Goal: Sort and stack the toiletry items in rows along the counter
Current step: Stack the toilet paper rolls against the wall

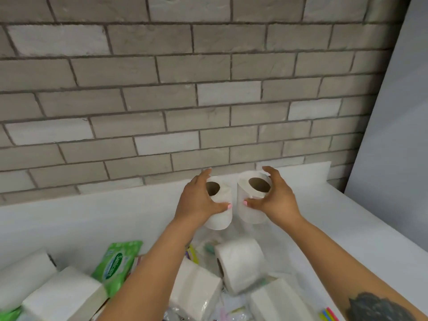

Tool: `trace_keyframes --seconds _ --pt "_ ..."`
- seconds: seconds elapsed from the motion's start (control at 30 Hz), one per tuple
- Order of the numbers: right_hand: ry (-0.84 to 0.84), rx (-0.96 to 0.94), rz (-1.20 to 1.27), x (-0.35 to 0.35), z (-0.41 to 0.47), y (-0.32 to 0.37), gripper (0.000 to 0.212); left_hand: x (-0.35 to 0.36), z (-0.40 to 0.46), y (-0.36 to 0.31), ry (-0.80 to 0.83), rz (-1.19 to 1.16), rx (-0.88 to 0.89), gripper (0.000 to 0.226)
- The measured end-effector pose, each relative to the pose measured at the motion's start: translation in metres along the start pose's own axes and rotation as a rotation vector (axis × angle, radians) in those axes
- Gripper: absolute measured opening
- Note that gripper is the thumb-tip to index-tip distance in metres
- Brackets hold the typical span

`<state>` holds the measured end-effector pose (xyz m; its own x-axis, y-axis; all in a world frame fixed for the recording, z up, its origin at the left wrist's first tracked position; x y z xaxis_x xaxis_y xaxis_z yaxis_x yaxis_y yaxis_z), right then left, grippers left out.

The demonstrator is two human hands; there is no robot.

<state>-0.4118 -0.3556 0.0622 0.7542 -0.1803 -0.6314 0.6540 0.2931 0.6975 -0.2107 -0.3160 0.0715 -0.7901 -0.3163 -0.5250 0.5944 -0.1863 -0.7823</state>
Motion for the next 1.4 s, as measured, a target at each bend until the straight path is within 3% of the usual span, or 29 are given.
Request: trace_keyframes --seconds 0.47,0.97,1.2,1.4 --pt "0.091 -0.026 -0.030 0.041 0.109 -0.092 0.097 0.099 0.103 0.041 0.063 0.191 -0.054 0.103" --pt "0.191 0.026 -0.041 0.087 0.165 -0.158 0.099 0.159 0.149 0.083 0.103 0.254 -0.099 0.099" --pt "0.230 0.023 -0.043 0.099 0.166 -0.170 0.117 0.167 0.145 0.086 0.106 0.284 -0.068 0.101" --pt "0.243 -0.014 -0.021 0.094 0.160 -0.171 0.132 0.160 0.137 0.086 0.074 0.262 -0.084 0.119"
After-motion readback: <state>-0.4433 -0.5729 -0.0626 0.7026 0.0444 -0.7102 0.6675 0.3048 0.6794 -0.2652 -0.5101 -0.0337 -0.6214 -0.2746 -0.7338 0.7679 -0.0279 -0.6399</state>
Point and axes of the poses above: each hand's wrist, its own z-axis towards the middle knuckle, its own x-axis out of the palm, y = z × x, the point moved 4 cm from there along z, towards the middle knuckle, and after that the axes turned 9 degrees about -z, right-handed, at the moved point
